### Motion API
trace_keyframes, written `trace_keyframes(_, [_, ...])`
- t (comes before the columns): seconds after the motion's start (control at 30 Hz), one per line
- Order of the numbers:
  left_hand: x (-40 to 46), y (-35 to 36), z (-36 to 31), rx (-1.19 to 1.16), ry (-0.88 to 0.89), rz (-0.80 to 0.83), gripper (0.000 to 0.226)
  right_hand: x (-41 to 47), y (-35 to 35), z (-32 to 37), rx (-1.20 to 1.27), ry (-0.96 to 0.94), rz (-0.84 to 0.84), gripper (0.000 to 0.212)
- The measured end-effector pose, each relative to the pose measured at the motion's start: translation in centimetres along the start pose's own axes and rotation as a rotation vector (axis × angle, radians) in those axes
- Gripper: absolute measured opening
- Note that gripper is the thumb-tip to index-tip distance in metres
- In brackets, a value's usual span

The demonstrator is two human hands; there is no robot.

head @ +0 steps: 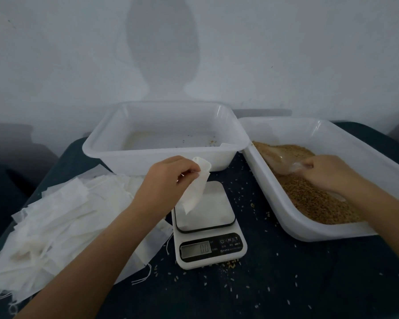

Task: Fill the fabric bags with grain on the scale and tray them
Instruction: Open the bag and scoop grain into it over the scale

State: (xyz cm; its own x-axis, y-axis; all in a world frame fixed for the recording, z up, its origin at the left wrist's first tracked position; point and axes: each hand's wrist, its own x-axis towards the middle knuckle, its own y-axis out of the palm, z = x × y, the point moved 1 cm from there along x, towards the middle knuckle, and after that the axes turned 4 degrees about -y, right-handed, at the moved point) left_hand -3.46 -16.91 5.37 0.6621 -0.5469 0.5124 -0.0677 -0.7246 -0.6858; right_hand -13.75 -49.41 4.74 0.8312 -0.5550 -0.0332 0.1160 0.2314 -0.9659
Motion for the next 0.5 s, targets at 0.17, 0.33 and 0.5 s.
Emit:
trace_keyframes(0.17, [-0.06,-0.12,0.08,-0.004,-0.011,-0.01,0.008,-0.01,-0.07,0.04,0.008,0.006,-0.009,0.047])
trace_keyframes(0.33, [0.04,-0.3,0.1,0.005,-0.007,-0.023,0.009,-0.37,0.12,-0.05,0.022,0.006,-0.028,0.048])
trace_keyframes(0.5, [0.25,-0.49,0.06,-0.001,0.022,-0.031,0.007,-0.64,-0.13,-0.22,0.059,-0.001,-0.072,0.049])
